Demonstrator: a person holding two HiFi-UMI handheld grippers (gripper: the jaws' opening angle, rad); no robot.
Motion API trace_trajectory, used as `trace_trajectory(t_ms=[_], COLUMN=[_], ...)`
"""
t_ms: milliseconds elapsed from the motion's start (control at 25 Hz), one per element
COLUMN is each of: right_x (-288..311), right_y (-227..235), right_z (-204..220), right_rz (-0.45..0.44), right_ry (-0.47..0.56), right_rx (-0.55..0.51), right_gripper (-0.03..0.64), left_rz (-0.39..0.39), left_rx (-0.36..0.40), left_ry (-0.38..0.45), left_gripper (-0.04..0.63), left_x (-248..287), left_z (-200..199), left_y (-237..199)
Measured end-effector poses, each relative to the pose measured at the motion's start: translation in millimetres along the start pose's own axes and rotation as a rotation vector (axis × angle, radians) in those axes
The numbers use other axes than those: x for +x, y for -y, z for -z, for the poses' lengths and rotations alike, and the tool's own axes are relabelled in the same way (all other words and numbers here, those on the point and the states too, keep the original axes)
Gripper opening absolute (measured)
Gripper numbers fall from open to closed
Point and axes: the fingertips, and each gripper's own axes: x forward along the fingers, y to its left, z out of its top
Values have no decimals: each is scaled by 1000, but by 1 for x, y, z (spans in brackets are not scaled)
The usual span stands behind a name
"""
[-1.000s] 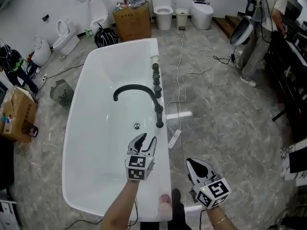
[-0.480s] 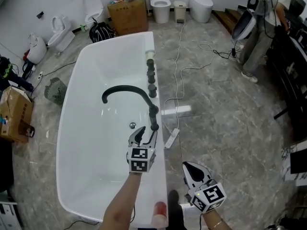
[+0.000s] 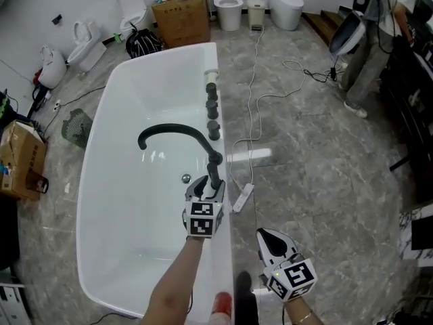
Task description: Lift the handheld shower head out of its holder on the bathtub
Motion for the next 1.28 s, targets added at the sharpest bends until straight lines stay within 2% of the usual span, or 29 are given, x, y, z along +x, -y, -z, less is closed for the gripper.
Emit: trace_trajectory(t_ms=[200, 400, 720, 920, 1280], right_x=[5, 5, 1, -5, -29], right_y=[11, 8, 2, -9, -33], right_z=[5, 11, 15, 9, -21], right_rz=[-1, -2, -20, -23, -18], right_ry=[-16, -29, -50, -44, -8], right_rx=[-1, 15, 33, 30, 21], right_gripper=[6, 6, 6, 6, 6], left_rz=[-1, -28, -36, -47, -25], left_rx=[-19, -37, -14, -8, 35], left_ry=[-14, -21, -42, -37, 27], left_gripper=[209, 152, 143, 143, 138], left_x=[16, 20, 21, 4, -46], left_z=[0, 0, -2, -5, -54], left_y=[5, -1, -1, 2, 15])
